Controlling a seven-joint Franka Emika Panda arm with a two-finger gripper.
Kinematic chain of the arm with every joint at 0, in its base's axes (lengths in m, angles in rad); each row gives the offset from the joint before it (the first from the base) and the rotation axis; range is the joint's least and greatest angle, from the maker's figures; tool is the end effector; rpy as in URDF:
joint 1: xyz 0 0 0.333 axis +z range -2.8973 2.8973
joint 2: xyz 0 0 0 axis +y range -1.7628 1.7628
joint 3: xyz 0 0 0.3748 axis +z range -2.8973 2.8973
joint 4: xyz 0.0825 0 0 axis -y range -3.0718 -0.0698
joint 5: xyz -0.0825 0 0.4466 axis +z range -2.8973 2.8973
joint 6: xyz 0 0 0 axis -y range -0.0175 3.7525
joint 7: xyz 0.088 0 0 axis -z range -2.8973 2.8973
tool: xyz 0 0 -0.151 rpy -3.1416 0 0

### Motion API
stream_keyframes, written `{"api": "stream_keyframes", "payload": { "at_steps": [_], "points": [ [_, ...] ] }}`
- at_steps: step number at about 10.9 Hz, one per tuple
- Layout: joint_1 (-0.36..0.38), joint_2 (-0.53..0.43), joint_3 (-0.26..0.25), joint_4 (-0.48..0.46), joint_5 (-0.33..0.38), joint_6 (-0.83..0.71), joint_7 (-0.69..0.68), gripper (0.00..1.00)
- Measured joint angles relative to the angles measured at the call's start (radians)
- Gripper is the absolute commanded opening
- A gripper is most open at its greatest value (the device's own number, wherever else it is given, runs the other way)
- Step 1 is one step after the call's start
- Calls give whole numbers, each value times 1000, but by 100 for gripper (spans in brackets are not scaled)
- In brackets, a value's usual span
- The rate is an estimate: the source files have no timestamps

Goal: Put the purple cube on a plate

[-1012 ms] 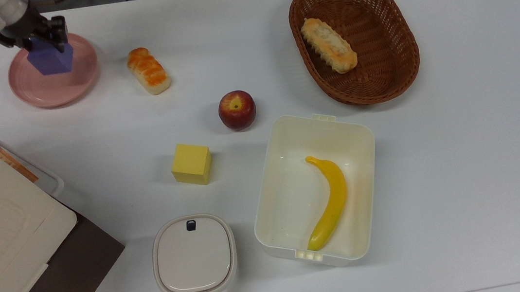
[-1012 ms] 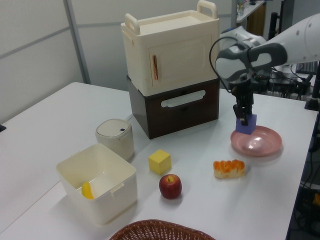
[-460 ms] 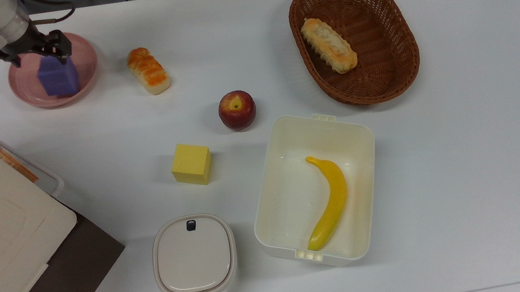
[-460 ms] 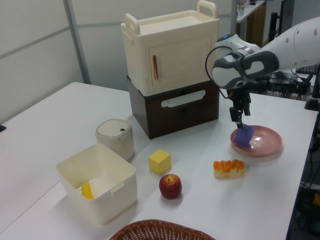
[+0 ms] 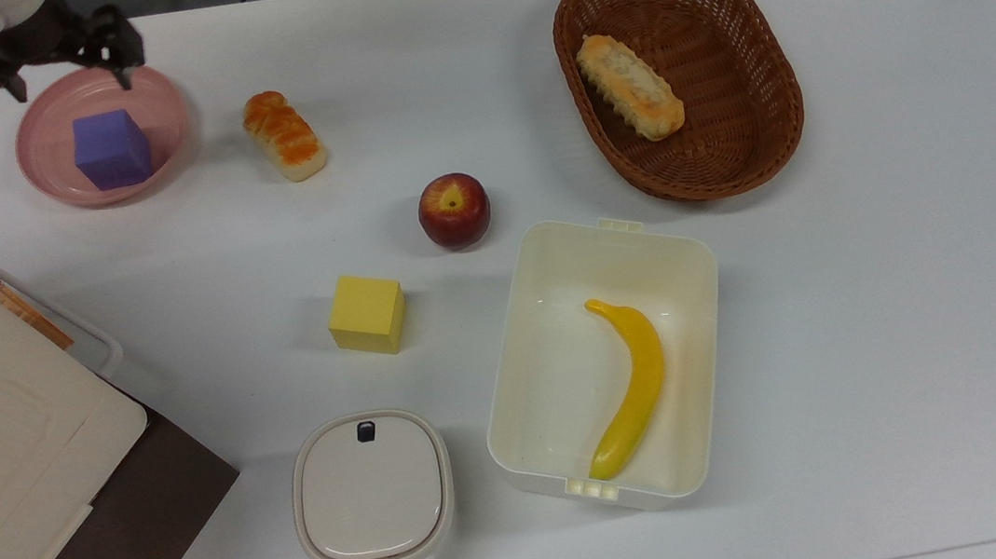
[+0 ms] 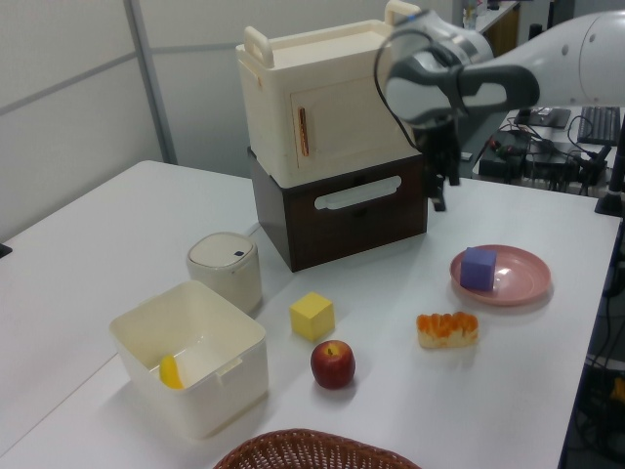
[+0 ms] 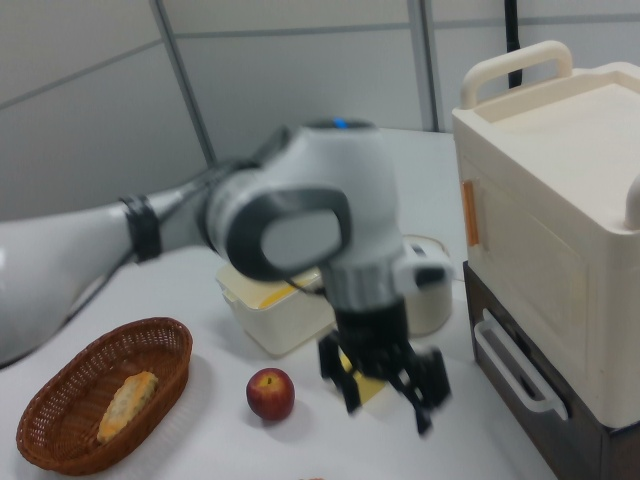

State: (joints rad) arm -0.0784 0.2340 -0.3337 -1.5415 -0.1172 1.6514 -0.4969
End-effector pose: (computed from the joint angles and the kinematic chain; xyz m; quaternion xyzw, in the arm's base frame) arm 0.6314 -0.2727 0.5180 0.9925 0.0522 -0.0921 0.0620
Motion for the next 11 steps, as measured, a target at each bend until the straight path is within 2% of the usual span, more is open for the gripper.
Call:
{"api": "stream_keyframes", "payload": {
  "at_steps": [3, 7, 8, 11],
  "points": [
    [93, -45, 1, 70, 36, -52, 16, 100],
    [201, -86, 3, 78, 53, -70, 96, 100],
    [209, -84, 3, 77, 79, -70, 102, 100],
    [208, -83, 1, 77, 89, -57, 114, 100]
  ]
}}
